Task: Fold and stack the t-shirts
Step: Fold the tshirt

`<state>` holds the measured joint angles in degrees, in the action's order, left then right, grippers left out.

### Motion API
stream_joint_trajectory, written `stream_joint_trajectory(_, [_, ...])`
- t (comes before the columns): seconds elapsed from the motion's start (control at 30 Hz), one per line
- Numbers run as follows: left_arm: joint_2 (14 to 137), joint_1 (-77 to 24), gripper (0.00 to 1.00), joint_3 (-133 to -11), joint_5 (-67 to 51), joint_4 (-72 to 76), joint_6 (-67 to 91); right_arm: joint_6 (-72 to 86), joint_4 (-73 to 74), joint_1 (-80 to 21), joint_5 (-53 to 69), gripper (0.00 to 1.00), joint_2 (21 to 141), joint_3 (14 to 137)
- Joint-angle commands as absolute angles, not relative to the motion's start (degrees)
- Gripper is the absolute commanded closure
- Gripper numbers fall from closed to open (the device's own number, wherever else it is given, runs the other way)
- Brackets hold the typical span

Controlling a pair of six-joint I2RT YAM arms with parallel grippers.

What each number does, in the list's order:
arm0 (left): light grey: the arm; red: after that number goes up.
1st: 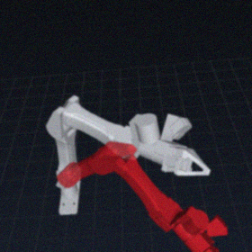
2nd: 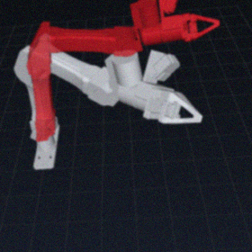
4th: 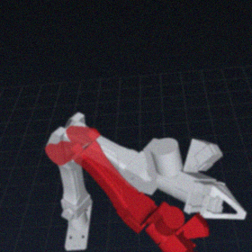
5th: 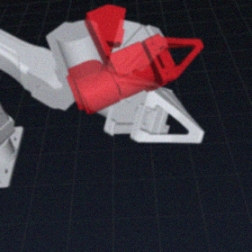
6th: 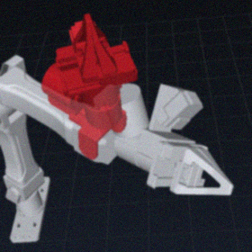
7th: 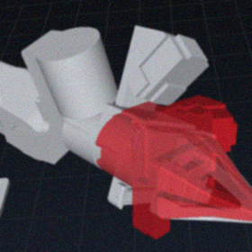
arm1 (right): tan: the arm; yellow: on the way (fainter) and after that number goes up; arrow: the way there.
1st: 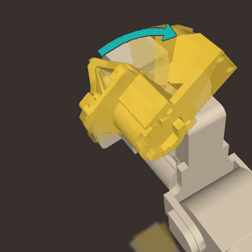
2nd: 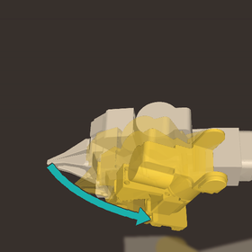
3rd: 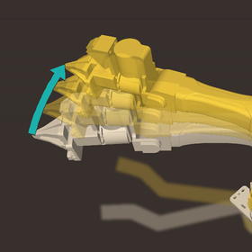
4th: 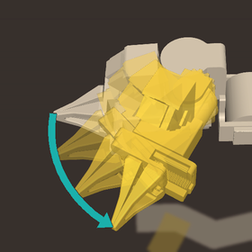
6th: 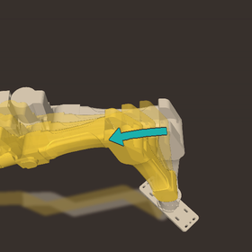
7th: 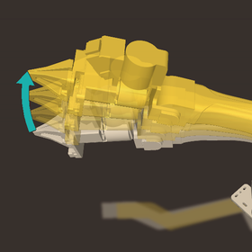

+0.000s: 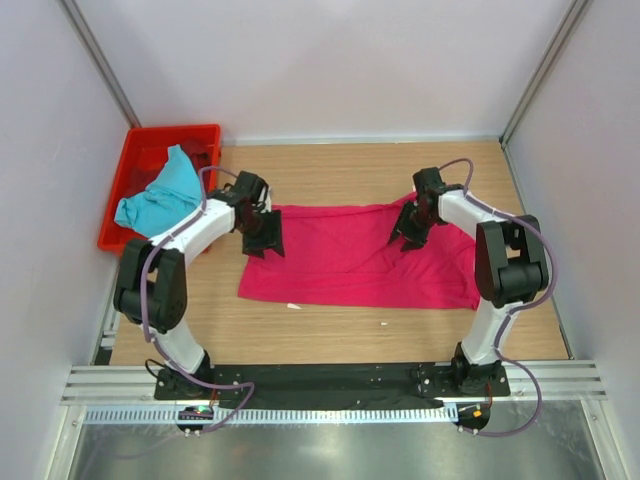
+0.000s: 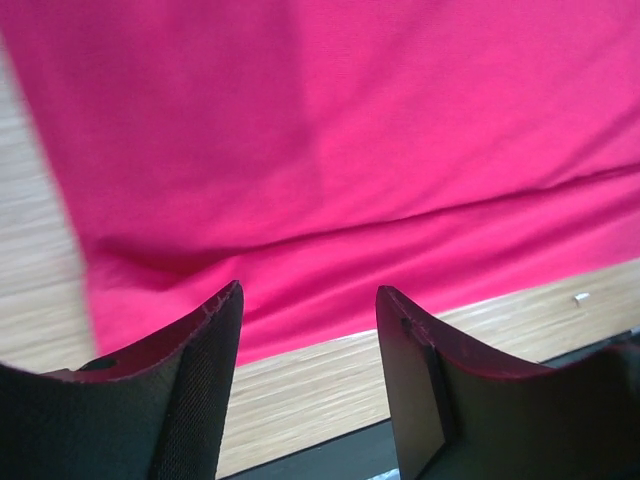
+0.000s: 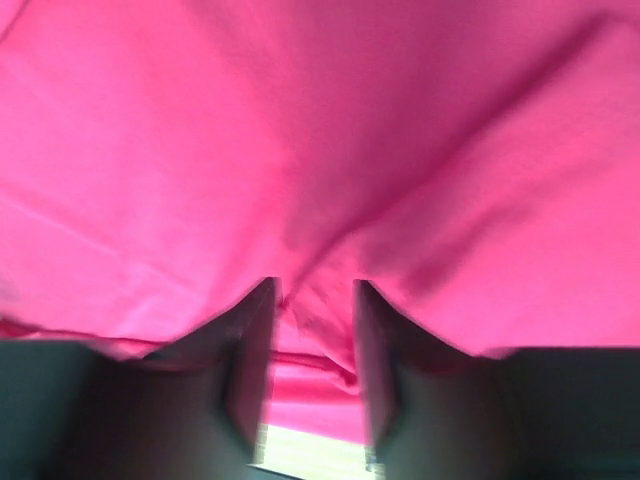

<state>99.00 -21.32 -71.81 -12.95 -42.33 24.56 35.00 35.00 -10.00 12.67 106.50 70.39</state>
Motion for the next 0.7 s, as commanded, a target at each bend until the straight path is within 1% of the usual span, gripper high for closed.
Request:
stream_joint_trajectory(0.0, [94.8, -17.0, 0.43, -70.0, -9.5, -45.1, 22.2, 30.2, 41.0, -9.5, 6.6, 0.51, 101.0, 72.2])
stream_joint_trajectory(0.07, [95.0, -15.5, 0.47, -70.0, -8.6, -46.0, 20.7, 28.2, 44.1, -8.1, 3.9, 0.46, 98.4, 71.5])
stream_joint_trajectory(0.13, [95.7, -15.4, 0.48, -70.8, -7.6, -47.2, 18.1, 25.2, 47.1, -6.9, 1.9, 0.43, 96.1, 71.0])
stream_joint_trajectory(0.2, [96.8, -15.3, 0.48, -71.5, -6.7, -48.4, 16.9, 23.2, 49.5, -4.5, -2.3, 0.39, 94.8, 70.2])
stream_joint_trajectory(0.3, [97.6, -15.3, 0.44, -71.5, -6.3, -48.6, 16.3, 20.0, 53.4, -0.4, -6.2, 0.37, 92.5, 68.8])
stream_joint_trajectory(0.43, [99.5, -15.3, 0.43, -71.3, -4.8, -48.8, 16.0, 18.5, 54.2, 7.1, -6.8, 0.41, 91.3, 66.1])
stream_joint_trajectory(0.5, [100.4, -15.3, 0.43, -72.1, -2.3, -49.5, 15.9, 19.0, 53.7, 8.3, -5.3, 0.43, 91.7, 65.1])
stream_joint_trajectory(0.67, [102.1, -15.3, 0.44, -73.5, -1.9, -49.5, 16.3, 19.2, 51.2, 8.4, -5.4, 0.44, 94.0, 63.3])
